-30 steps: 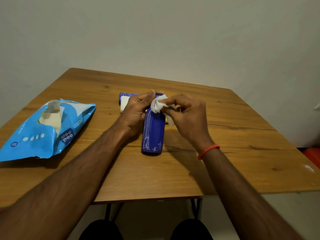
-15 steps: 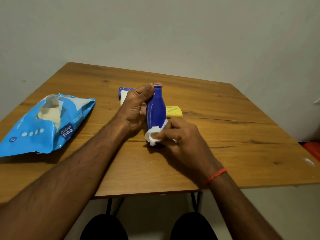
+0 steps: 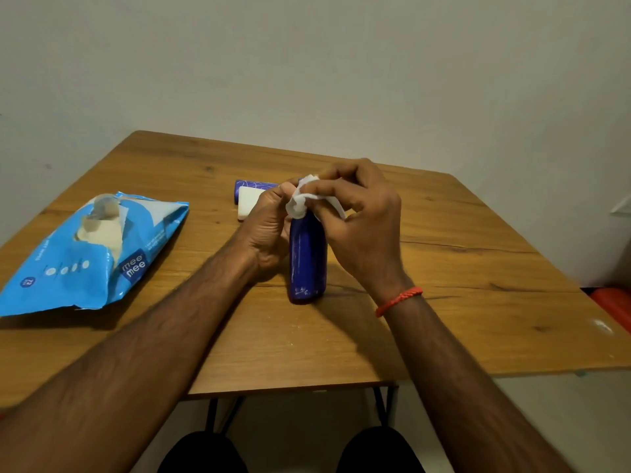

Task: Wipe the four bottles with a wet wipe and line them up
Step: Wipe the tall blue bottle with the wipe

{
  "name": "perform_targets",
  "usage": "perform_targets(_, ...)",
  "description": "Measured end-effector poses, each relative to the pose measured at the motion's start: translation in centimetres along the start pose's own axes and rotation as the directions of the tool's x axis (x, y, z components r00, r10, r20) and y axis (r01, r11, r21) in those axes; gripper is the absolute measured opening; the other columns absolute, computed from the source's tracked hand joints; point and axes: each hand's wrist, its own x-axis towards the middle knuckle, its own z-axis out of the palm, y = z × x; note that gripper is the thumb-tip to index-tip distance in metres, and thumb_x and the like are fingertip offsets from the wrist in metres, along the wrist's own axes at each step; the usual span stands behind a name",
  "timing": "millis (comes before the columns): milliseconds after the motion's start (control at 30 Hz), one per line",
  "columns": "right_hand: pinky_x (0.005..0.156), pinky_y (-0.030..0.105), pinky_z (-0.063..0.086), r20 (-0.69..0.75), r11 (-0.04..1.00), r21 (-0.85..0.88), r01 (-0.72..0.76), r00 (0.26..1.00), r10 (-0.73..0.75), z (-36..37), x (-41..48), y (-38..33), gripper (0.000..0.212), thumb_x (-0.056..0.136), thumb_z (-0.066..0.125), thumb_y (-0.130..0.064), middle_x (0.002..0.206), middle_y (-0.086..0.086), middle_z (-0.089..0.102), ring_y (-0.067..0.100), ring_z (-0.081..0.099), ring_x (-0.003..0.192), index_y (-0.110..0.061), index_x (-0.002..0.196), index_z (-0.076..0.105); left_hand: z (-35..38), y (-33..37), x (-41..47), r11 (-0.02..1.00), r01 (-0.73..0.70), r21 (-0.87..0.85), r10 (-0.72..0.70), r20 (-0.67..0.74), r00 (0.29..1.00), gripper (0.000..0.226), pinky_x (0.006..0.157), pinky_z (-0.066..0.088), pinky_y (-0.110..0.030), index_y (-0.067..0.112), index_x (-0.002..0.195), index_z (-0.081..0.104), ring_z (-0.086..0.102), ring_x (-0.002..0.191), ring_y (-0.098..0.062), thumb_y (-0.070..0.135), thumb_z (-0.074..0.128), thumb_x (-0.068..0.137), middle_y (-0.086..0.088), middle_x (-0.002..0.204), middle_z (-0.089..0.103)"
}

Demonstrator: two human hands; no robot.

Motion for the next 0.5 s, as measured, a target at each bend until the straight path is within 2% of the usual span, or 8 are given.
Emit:
perform_targets(67,0.083,0.005,0.046,-0.049,1.0,-0.001,-0.028,0.998,0.028,0.6,0.2,-0.2,0.016,0.082,0.077,-0.004,0.106,0.011,0.064,0.002,0.051,0.098,-0.007,0.098,0.076,-0.1,-0.2,-0.1,1.0,-0.003,-0.017,0.003,-0.024,1.0,0.092,0.108,0.043,-0.055,0.008,0.142,0.053,0.053,0.133,-0.037,0.026,0.09,0.059,-0.014,0.128,0.06)
perform_targets(100,0.083,0.006,0.046,-0.064,0.999,-0.001,-0.048,0.997,0.048,0.9,0.1,-0.3,0.017,0.083,0.075,-0.004,0.105,0.01,0.065,0.002,0.052,0.098,-0.006,0.1,0.075,0.0,-0.2,-0.3,1.0,-0.005,-0.009,0.005,-0.026,1.0,0.091,0.109,0.042,-0.056,0.008,0.141,0.054,0.052,0.135,-0.038,0.025,0.089,0.058,-0.015,0.129,0.059)
perform_targets(167,0.082,0.006,0.045,-0.067,0.997,-0.006,-0.074,0.995,0.073,1.0,-0.5,-0.6,0.016,0.084,0.074,-0.003,0.102,0.01,0.066,0.001,0.051,0.096,-0.005,0.1,0.075,0.1,-0.2,-0.4,1.0,-0.012,0.007,0.012,-0.034,0.999,0.084,0.109,0.043,-0.055,0.009,0.131,0.06,0.056,0.128,-0.037,0.024,0.09,0.054,-0.014,0.124,0.06)
perform_targets(233,0.083,0.005,0.044,-0.021,0.999,0.004,-0.05,0.998,0.051,0.6,-1.8,-0.7,0.015,0.084,0.074,-0.001,0.1,0.009,0.065,-0.002,0.049,0.095,-0.004,0.099,0.074,0.0,0.0,-0.3,1.0,0.004,0.0,-0.004,-0.026,1.0,0.09,0.102,0.05,-0.048,0.013,0.125,0.059,0.061,0.111,-0.031,0.029,0.096,0.044,-0.012,0.111,0.062)
perform_targets(300,0.084,0.01,0.049,0.118,0.998,0.05,-0.03,0.993,0.024,-0.2,-3.7,-0.9,0.017,0.084,0.075,-0.004,0.105,0.001,0.062,-0.001,0.051,0.097,-0.005,0.101,0.073,0.2,0.1,-0.5,0.999,0.033,-0.001,-0.033,0.006,0.999,0.097,0.084,0.056,-0.039,0.012,0.125,0.055,0.061,0.095,-0.023,0.031,0.099,0.04,-0.008,0.101,0.061)
perform_targets(367,0.081,0.02,0.053,0.316,0.997,-0.049,0.052,0.948,-0.034,-1.1,-5.7,-0.9,0.025,0.083,0.08,-0.018,0.111,-0.001,0.061,0.005,0.055,0.099,-0.011,0.106,0.072,0.5,0.1,-0.6,0.999,0.017,0.041,-0.018,0.037,0.999,0.112,0.074,0.057,-0.035,0.014,0.125,0.053,0.061,0.089,-0.02,0.041,0.101,0.027,-0.006,0.1,0.06)
perform_targets(433,0.077,0.028,0.056,0.468,0.969,-0.171,0.176,0.88,-0.077,-1.7,-7.4,-0.4,0.027,0.083,0.077,-0.027,0.109,0.002,0.062,0.011,0.058,0.097,-0.015,0.106,0.071,0.9,0.1,-0.6,0.996,-0.025,0.081,0.02,0.055,0.998,0.115,0.078,0.055,-0.036,0.016,0.125,0.053,0.059,0.092,-0.02,0.048,0.1,0.025,-0.005,0.104,0.059)
perform_targets(500,0.075,0.031,0.058,0.552,0.952,-0.189,0.239,0.828,-0.098,-1.9,-8.2,0.1,0.023,0.083,0.073,-0.025,0.106,0.003,0.064,0.013,0.061,0.096,-0.016,0.104,0.072,0.9,0.2,-0.5,0.995,-0.037,0.095,0.03,0.079,0.996,0.109,0.087,0.05,-0.038,0.018,0.124,0.054,0.058,0.094,-0.019,0.048,0.099,0.03,-0.004,0.105,0.058)
